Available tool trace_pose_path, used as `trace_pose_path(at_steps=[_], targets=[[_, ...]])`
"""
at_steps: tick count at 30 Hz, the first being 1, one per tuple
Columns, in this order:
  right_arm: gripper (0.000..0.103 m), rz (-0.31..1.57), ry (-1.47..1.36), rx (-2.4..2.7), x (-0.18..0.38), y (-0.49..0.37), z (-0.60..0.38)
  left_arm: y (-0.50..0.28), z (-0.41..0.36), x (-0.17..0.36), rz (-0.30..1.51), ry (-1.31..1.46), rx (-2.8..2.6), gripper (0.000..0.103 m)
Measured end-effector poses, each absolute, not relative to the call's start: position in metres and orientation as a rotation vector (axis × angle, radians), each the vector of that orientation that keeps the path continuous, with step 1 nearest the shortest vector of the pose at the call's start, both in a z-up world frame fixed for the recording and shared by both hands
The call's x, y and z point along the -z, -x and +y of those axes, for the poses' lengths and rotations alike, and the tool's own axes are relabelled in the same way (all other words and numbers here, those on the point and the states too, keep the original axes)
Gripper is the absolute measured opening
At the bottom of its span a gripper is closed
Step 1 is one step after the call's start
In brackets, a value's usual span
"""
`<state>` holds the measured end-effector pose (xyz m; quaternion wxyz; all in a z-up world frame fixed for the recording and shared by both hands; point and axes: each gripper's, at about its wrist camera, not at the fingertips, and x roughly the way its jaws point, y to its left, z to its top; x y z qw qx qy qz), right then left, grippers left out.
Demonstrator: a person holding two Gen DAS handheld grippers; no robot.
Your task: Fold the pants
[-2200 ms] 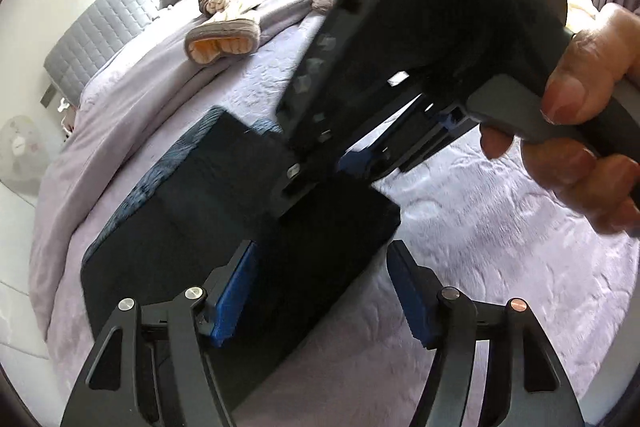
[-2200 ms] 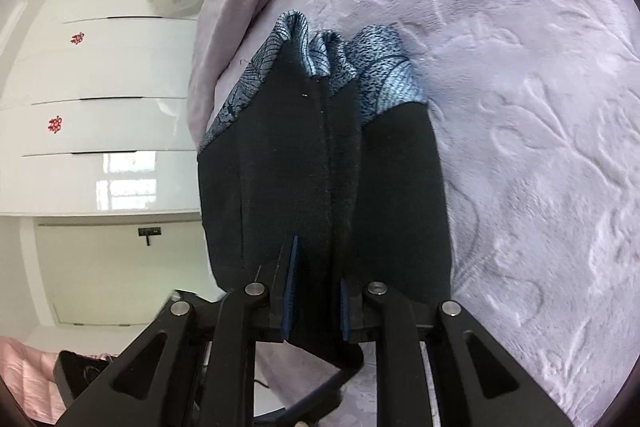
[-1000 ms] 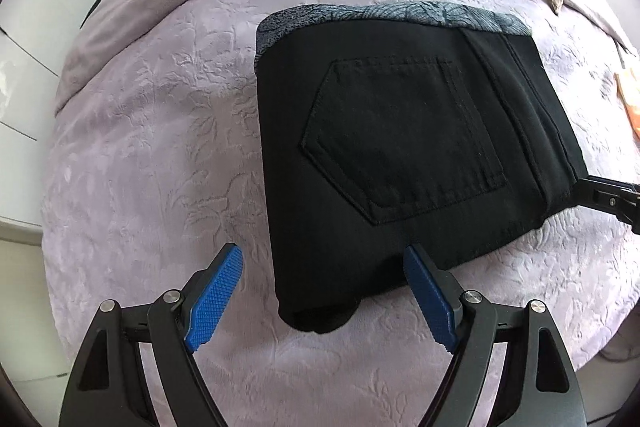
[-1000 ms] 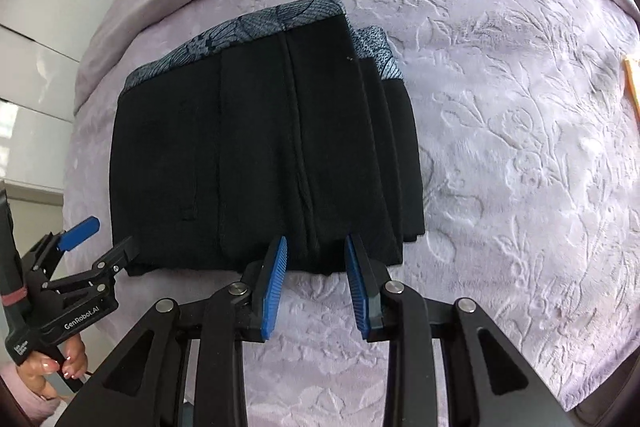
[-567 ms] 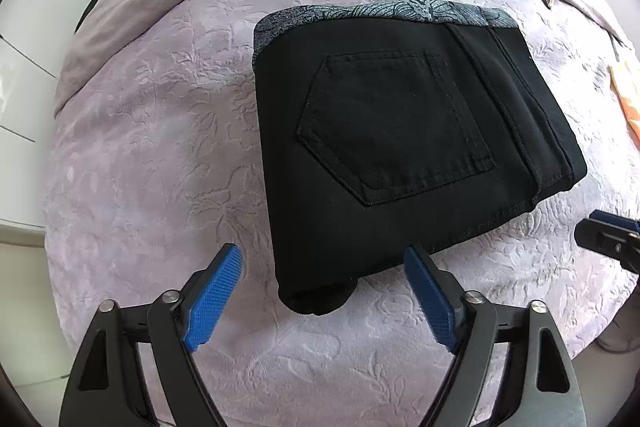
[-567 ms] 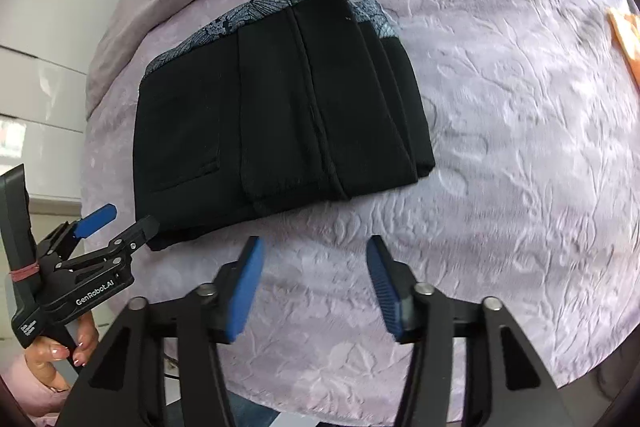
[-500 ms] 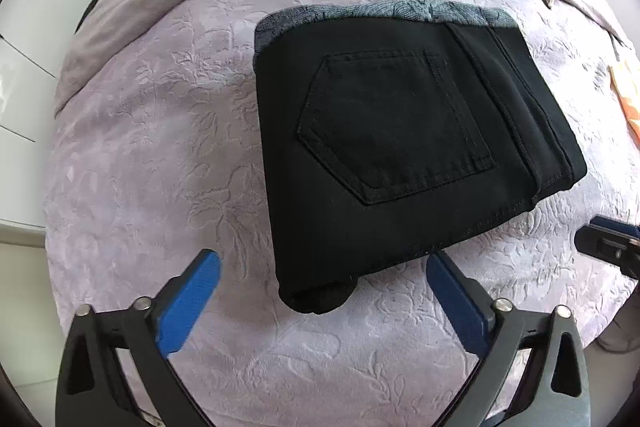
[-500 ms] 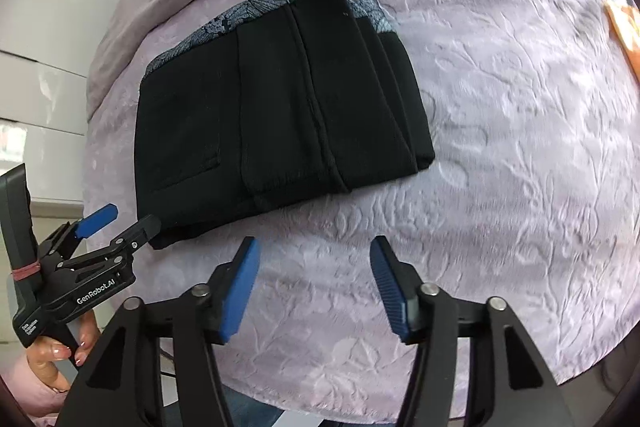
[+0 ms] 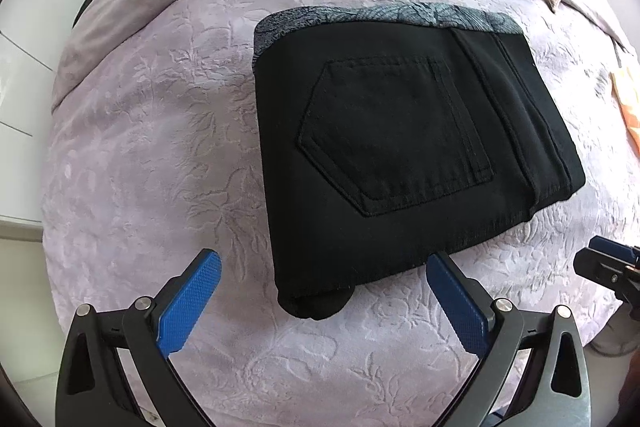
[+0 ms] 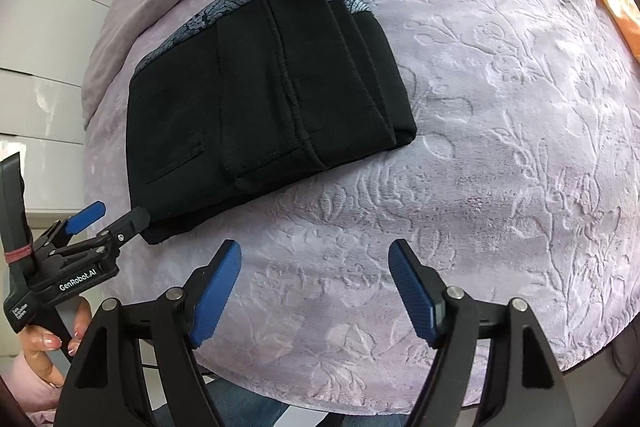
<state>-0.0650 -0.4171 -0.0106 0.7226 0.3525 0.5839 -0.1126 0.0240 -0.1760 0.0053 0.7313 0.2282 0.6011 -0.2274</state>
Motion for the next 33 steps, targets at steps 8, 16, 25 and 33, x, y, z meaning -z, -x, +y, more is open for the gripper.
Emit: trace_pose_path(at_steps=[8,16,25,33], targets=[[0.079,1.269,-0.79,0.27,0.007,0.07,-0.434,-0.043,-0.169,-0.004,1.33,-0.454,0.453,0.103],[0.079,1.19,-0.776,0.257,-0.005,0.042,-0.467,-0.051,-0.168,-0.002,1.332,-0.447,0.446,0.103],[0.071,1.12,-0.833,0.172,0.014,-0.059,-0.517,-0.06,-0.164,-0.005,1.317,-0.436,0.393,0.103],[0.013,1.21,-0.739,0.195,0.025,-0.072,-0.52,-0.066,-0.161,0.008,1.331,-0.445,0.377,0.103]])
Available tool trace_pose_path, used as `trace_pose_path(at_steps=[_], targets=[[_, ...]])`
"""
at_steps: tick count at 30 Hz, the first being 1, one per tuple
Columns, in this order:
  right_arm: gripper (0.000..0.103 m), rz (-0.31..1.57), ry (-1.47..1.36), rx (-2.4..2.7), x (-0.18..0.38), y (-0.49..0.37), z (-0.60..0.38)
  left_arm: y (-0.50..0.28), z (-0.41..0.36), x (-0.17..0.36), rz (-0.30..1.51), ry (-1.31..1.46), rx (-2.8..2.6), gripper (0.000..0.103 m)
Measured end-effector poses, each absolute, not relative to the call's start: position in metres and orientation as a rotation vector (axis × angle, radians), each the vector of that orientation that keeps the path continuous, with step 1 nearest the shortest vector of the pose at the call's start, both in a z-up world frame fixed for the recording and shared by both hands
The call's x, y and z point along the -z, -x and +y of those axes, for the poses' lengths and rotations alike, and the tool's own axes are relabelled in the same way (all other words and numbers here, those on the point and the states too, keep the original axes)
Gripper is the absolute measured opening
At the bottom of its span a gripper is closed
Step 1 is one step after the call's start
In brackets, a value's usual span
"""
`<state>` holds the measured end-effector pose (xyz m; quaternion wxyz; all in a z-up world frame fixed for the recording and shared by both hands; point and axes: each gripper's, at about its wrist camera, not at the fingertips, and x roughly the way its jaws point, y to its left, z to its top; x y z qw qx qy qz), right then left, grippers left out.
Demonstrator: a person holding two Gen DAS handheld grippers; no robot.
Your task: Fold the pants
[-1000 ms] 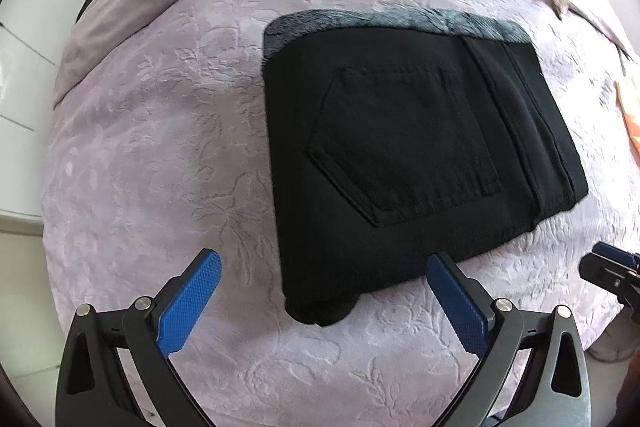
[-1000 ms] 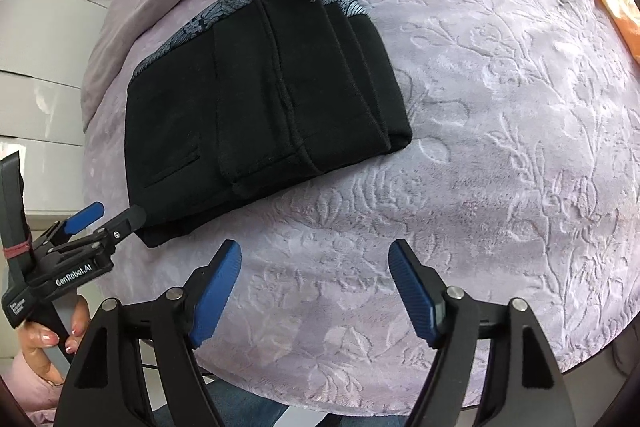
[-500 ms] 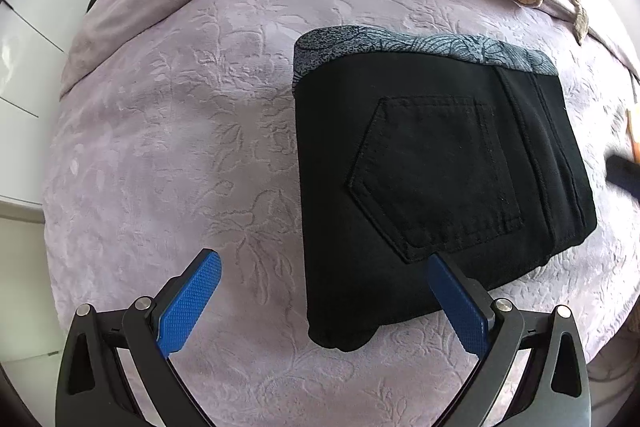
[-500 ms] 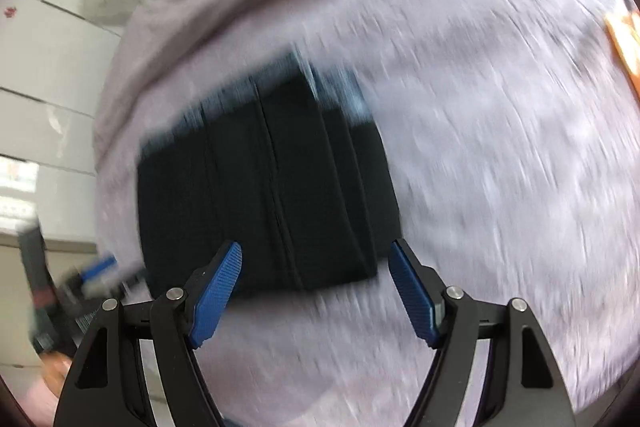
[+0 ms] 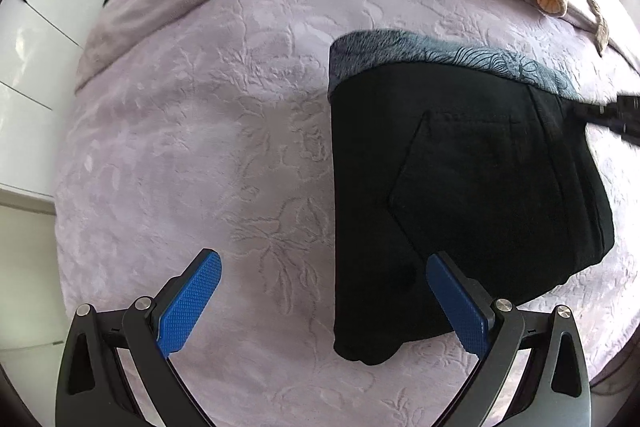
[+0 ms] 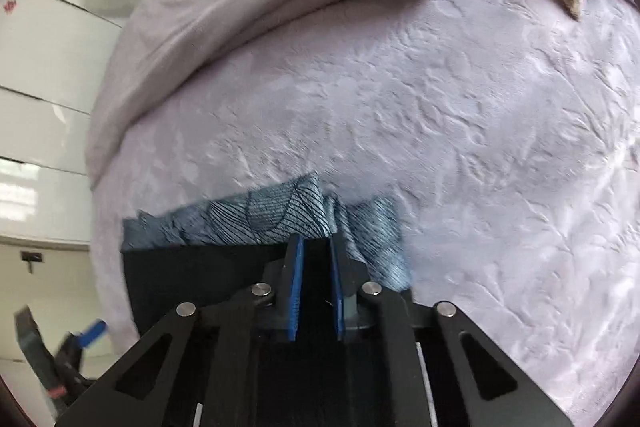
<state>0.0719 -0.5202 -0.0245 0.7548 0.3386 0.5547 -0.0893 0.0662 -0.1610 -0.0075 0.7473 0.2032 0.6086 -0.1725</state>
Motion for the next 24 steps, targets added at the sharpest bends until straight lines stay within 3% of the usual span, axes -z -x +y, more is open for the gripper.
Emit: trace_pose_path(at_steps=[12,17,19,24], targets=[[0.015,1.237,-0.813,0.186,0.031,-0.009,-0.502,-0.071,-0.168,0.012,1.329,-0.446,0.4,0.103],[0.034,1.244,-0.81,0.196,0.025,0.011,-0.493,-0.068,-0.17,0.013,1.332,-0.45,0.403,0.103],[0.047,1.257,-0.779,0.2,0.021,0.013,-0.491,-0.068,-0.171,0.013,1.332,-0.456,0.404,0.103],[0.055,1.289,-0.713,0.199,0.019,0.021,-0.481,-0.067,-0.172,0.014,1.329,-0.464,0.403,0.103]])
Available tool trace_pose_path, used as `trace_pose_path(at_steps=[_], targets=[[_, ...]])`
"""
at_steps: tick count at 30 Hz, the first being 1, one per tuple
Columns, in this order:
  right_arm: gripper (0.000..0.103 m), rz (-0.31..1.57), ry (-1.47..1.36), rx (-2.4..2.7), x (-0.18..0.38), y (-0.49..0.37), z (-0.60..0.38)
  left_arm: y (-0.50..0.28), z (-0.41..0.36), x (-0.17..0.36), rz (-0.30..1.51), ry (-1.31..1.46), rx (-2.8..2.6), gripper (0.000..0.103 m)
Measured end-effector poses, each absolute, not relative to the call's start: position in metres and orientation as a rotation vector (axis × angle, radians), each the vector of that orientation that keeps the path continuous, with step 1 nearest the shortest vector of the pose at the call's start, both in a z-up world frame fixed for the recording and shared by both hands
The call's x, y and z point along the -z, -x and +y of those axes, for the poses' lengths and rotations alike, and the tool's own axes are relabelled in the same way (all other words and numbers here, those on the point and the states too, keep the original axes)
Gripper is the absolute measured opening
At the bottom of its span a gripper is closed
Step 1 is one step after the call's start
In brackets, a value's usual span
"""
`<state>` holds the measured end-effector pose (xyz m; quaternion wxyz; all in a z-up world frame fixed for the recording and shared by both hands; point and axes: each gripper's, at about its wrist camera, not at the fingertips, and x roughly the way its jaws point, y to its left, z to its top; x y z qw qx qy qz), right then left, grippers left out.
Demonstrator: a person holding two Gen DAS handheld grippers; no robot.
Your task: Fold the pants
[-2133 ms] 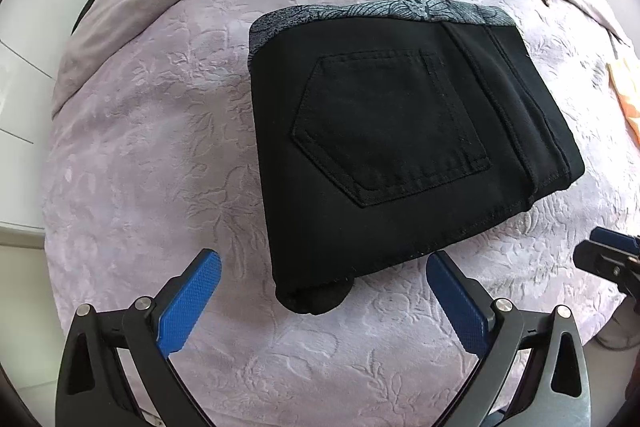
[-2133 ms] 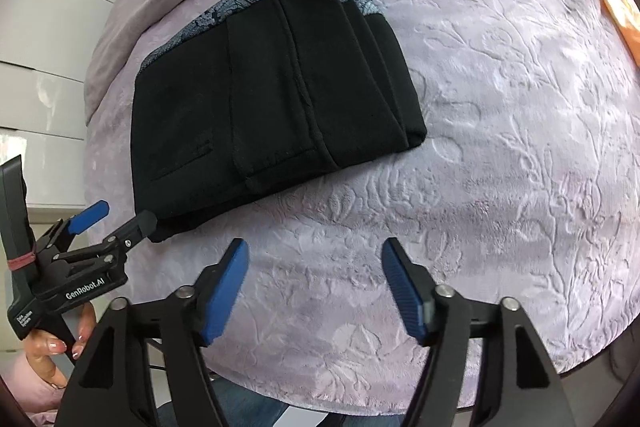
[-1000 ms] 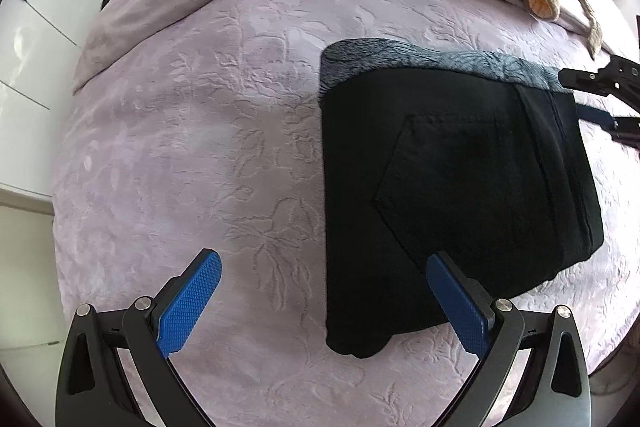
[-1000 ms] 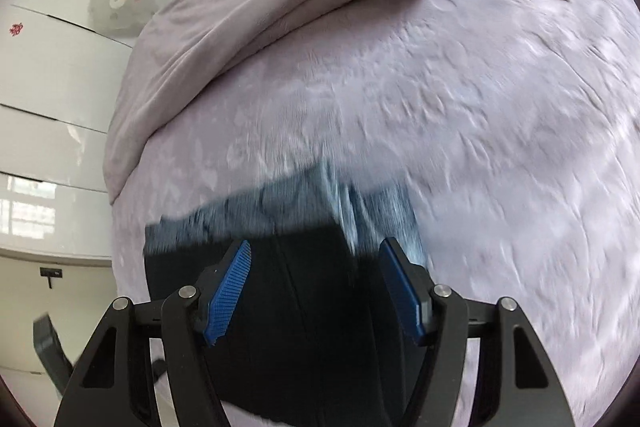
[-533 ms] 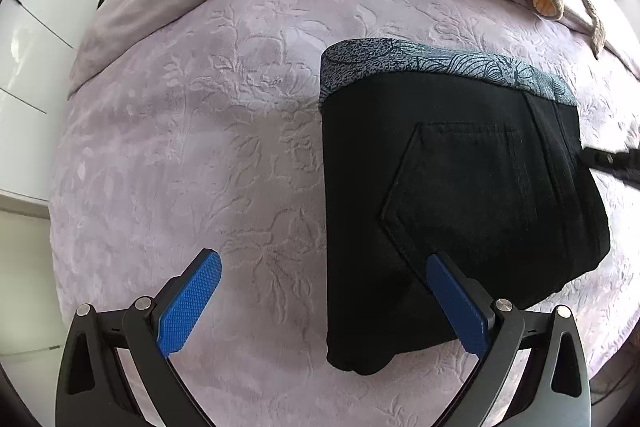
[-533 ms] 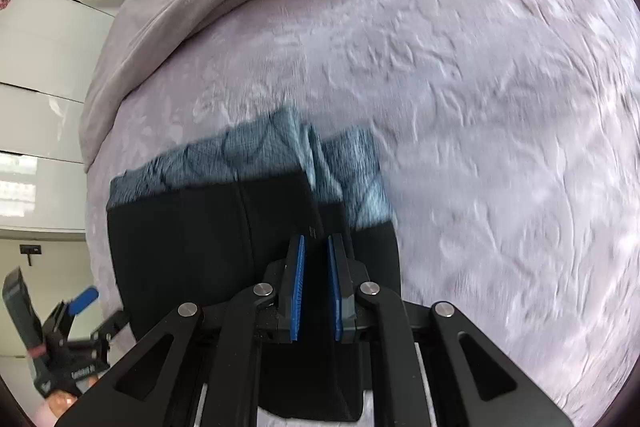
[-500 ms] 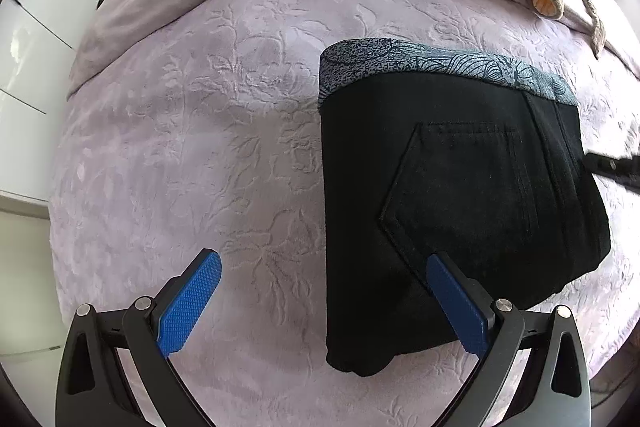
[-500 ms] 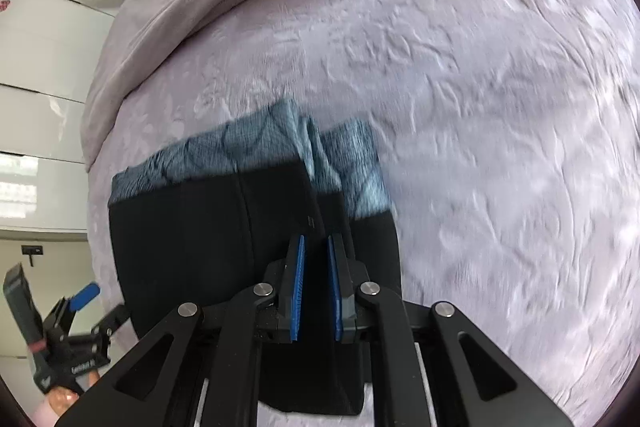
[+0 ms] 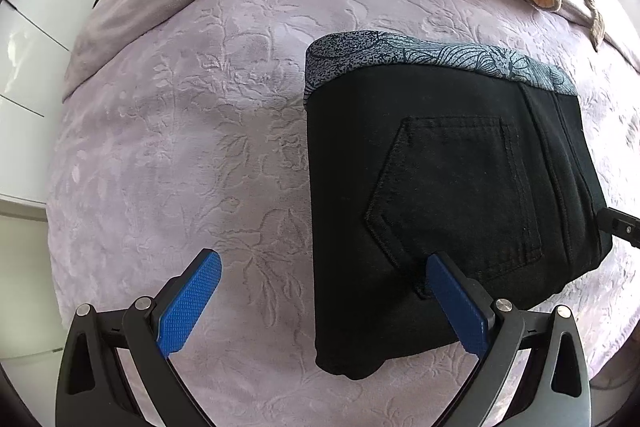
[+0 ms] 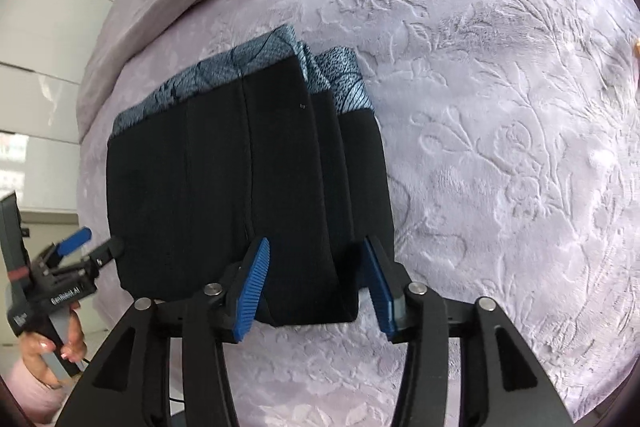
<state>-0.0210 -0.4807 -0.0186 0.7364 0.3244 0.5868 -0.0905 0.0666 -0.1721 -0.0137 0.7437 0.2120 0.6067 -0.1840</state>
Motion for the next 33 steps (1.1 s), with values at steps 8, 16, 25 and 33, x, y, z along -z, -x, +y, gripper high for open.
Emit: trace_pose_path(at_steps=[8,16,25,33], targets=[[0.062,1.295,-0.725,0.208,0.018,0.029,-0.484,-0.066,-0.175,0.017,1.335,-0.468,0.4,0.103],[0.066,1.307,-0.731,0.198,0.019,0.038,-0.488,-0.068,-0.178,0.018,1.34,-0.468,0.409,0.103],[0.068,1.313,-0.741,0.184,0.016,0.039,-0.494,-0.077,-0.18,0.022,1.348,-0.448,0.426,0.103],[0.068,1.316,-0.751,0.157,0.019,0.036,-0.501,-0.084,-0.182,0.026,1.36,-0.416,0.453,0.103]])
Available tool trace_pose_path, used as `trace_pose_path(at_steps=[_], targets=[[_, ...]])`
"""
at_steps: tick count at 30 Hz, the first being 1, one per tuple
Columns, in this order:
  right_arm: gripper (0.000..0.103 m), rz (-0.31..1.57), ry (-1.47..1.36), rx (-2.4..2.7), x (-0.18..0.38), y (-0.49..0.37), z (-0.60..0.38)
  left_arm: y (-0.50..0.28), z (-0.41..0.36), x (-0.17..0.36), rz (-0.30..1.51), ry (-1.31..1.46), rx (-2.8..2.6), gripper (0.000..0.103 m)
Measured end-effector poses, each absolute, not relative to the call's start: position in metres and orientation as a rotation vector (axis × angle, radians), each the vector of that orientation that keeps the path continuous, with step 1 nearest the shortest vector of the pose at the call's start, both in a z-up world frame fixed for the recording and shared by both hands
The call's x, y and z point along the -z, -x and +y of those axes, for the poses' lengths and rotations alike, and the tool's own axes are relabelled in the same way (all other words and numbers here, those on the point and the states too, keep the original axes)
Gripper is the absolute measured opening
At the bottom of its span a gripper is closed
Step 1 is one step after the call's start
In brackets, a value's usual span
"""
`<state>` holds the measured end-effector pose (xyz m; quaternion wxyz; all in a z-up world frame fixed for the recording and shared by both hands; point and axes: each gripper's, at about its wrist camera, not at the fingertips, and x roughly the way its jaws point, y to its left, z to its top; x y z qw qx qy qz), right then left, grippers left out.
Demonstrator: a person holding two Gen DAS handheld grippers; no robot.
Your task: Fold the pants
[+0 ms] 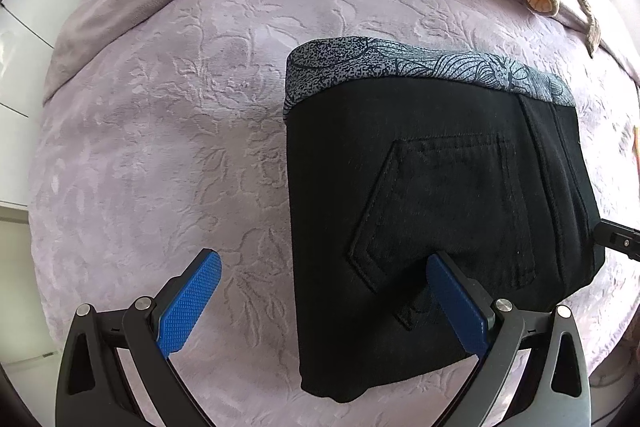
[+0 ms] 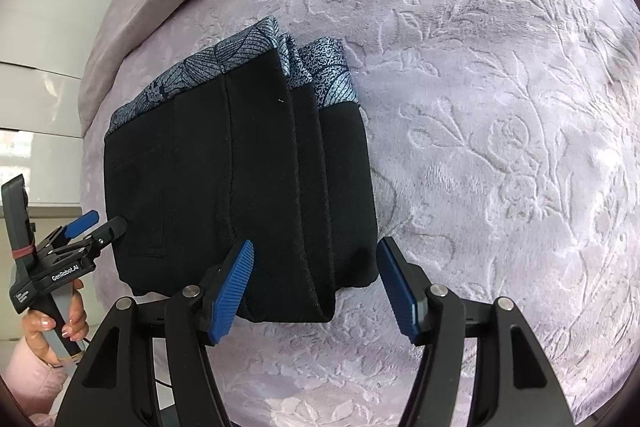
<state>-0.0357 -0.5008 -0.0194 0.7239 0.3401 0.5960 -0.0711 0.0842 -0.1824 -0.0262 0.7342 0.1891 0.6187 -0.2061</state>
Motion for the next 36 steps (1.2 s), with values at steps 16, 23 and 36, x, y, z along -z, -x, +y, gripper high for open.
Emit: trace_pose_path(at_steps=[16,23,36], targets=[[0.077,1.257,-0.886,0.055,0.034,0.044,-0.533,-0.116,-0.176,0.049,1.475,-0.242,0.702,0.103],[0.077,1.201,-0.965,-0.024,0.047,0.053,-0.561,-0.133,-0.162,0.065,1.536,-0.128,0.799,0.103],[0.078,1.169,-1.123,-0.257,0.09,0.025,-0.586,-0.13,-0.187,0.082,1.524,-0.066,0.84,0.103]])
